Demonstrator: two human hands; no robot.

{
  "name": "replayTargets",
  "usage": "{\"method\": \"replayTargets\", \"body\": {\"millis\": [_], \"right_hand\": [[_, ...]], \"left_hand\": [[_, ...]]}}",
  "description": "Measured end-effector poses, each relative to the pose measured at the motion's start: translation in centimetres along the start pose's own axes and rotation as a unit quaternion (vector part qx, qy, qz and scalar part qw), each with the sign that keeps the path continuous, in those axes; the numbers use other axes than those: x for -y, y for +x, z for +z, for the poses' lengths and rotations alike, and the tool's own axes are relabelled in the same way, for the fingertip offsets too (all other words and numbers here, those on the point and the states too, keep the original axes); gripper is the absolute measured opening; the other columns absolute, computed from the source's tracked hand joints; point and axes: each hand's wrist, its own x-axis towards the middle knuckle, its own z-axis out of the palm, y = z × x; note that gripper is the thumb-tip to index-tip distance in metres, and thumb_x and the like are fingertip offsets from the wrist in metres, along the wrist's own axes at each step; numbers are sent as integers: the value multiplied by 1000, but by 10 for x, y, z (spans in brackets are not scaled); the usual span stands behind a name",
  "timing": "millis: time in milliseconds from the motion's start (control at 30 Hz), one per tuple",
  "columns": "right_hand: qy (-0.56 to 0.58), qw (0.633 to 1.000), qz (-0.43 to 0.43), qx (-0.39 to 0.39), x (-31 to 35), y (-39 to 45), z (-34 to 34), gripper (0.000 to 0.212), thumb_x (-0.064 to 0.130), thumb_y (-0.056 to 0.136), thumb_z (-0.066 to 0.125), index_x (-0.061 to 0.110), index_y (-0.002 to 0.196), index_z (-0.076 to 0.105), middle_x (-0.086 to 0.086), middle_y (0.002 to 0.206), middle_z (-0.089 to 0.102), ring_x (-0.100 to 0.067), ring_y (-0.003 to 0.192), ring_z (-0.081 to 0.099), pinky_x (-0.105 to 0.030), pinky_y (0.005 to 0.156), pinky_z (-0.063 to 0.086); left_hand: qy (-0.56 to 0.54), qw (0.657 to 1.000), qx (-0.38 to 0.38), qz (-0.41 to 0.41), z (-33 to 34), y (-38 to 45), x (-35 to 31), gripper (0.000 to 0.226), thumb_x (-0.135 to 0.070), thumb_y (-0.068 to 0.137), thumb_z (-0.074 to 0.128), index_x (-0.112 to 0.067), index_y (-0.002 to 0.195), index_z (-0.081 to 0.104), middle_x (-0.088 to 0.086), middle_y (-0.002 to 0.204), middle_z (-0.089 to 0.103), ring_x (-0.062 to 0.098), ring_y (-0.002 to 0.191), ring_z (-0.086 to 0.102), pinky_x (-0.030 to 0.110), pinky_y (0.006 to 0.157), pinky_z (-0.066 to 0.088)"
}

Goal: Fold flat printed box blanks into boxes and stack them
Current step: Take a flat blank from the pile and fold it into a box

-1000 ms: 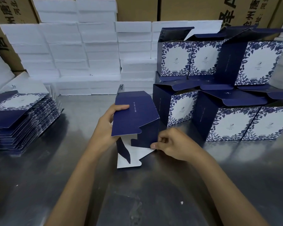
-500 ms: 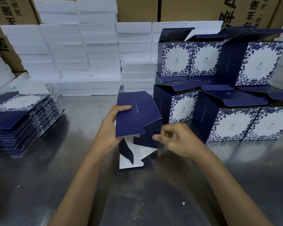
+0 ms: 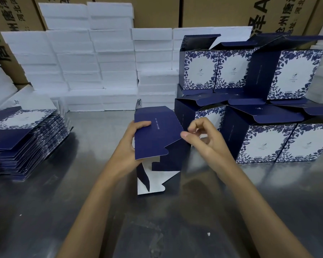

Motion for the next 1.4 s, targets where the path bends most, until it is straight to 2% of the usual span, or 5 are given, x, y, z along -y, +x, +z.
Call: {"method": "replayTargets", "body": {"millis": [133, 433, 733, 933, 1400], "right_hand": [[-72, 994, 2, 78, 1, -6, 11, 38, 35, 90, 74, 35, 127, 62, 23, 146, 45, 0, 140, 36, -29, 116, 31], [-69, 993, -15, 92, -6, -2, 10, 40, 19, 88, 78, 27, 125, 65, 17, 149, 44, 9, 135, 41, -17, 110, 35], [-28, 998, -21, 49, -11, -3, 17, 28, 15, 89, 77, 27, 114, 71, 11, 146, 44, 0, 135, 44, -16, 102, 42], [12, 1000, -11, 3, -10, -3, 28, 23, 12, 86, 78, 28, 102, 76, 13, 144, 46, 3, 134, 43, -1, 95, 34], [29, 999, -22, 22, -8, 1, 22, 21, 3, 89, 73, 19, 102, 77, 8, 142, 54, 0, 132, 48, -1, 92, 35]], "left_hand": [[9, 998, 59, -30, -5, -3, -3, 96, -18, 62, 85, -30, 143, 36, -3, 149, 37, 4, 125, 54, 13, 92, 48], [66, 975, 177, -120, -29, -11, -6, 129, -39, 49, 92, -73, 140, 6, -35, 155, 19, -22, 133, 28, 27, 115, 29], [15, 999, -43, -2, 3, -1, -8, 34, -20, 73, 86, -41, 96, 75, -37, 136, 45, -11, 139, 33, 36, 106, 45], [-10, 993, -117, 9, 19, 1, -1, 26, -10, 72, 86, -31, 85, 79, -20, 137, 54, -19, 124, 45, -3, 87, 36], [-68, 992, -103, -7, 13, 0, -3, 27, -4, 76, 82, -26, 92, 81, -6, 149, 50, -9, 128, 49, 19, 103, 45]]}}
